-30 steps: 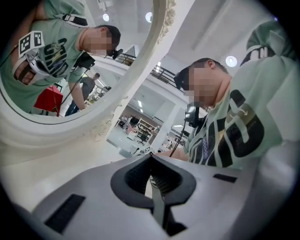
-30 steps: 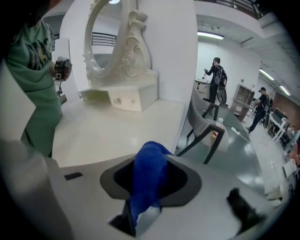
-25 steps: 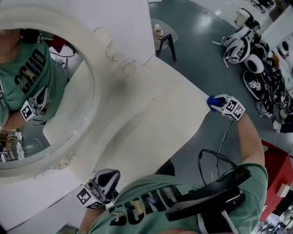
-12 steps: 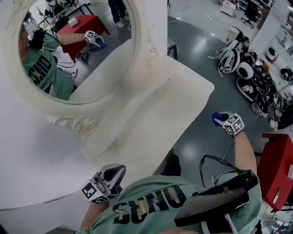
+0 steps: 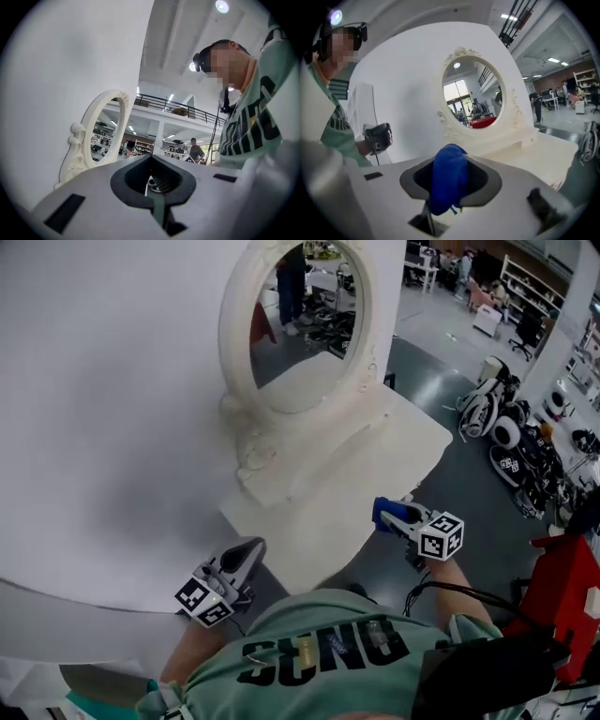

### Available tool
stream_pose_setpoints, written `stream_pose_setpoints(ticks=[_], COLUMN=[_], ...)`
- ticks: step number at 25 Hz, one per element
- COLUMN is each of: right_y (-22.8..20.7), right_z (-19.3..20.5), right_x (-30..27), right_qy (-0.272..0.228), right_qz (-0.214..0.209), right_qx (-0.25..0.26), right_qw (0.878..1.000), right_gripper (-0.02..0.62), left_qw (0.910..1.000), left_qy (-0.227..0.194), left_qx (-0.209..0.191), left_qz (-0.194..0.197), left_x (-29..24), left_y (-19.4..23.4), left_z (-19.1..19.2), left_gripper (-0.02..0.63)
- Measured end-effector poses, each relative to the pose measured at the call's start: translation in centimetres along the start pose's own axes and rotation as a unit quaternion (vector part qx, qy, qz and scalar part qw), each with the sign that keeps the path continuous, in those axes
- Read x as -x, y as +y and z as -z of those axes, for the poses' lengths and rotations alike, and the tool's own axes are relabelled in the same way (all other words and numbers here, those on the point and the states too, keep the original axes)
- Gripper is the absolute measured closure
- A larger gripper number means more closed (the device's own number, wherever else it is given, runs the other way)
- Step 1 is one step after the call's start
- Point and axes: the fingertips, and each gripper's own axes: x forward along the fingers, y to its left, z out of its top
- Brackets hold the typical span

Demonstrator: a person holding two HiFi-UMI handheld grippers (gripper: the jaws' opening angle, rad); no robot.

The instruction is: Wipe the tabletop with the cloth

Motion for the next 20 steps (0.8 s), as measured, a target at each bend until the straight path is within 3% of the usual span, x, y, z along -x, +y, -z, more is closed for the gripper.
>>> stream_pose_setpoints(ticks=[3, 6, 10, 20], right_y=[5.6, 8.7, 11.7, 12.7], right_z=[-4.4, -9.0, -13.2, -13.5], right_x=[0.0, 0.4, 2.4, 3.5], right_qy=[-0.054, -0.077, -0.099, -0.089], right_qz=[-0.043, -0.059, -0.077, -0.048], right_qx=[-0.025, 0.029, 0.089, 0.145], right_qw=[0.997, 0.995, 0.988, 0.984], right_gripper=[0.468, 0.468, 0.468, 0.469], left_qw=[0.9995, 0.9979, 0.9964, 0.9961], left_qy=[-0.004, -0.012, -0.034, -0.041], left_qx=[-0.029, -0.054, -0.055, -0.055], left_qz=[-0.010, -0.033, -0.055, -0.055], left_x=[-0.3, -1.3, -1.8, -1.6], left_y=[-1.6, -2.5, -3.8, -5.0], left_z=[-2.3, -4.1, -5.4, -5.4], left_gripper=[0.597, 0.597, 0.597, 0.597])
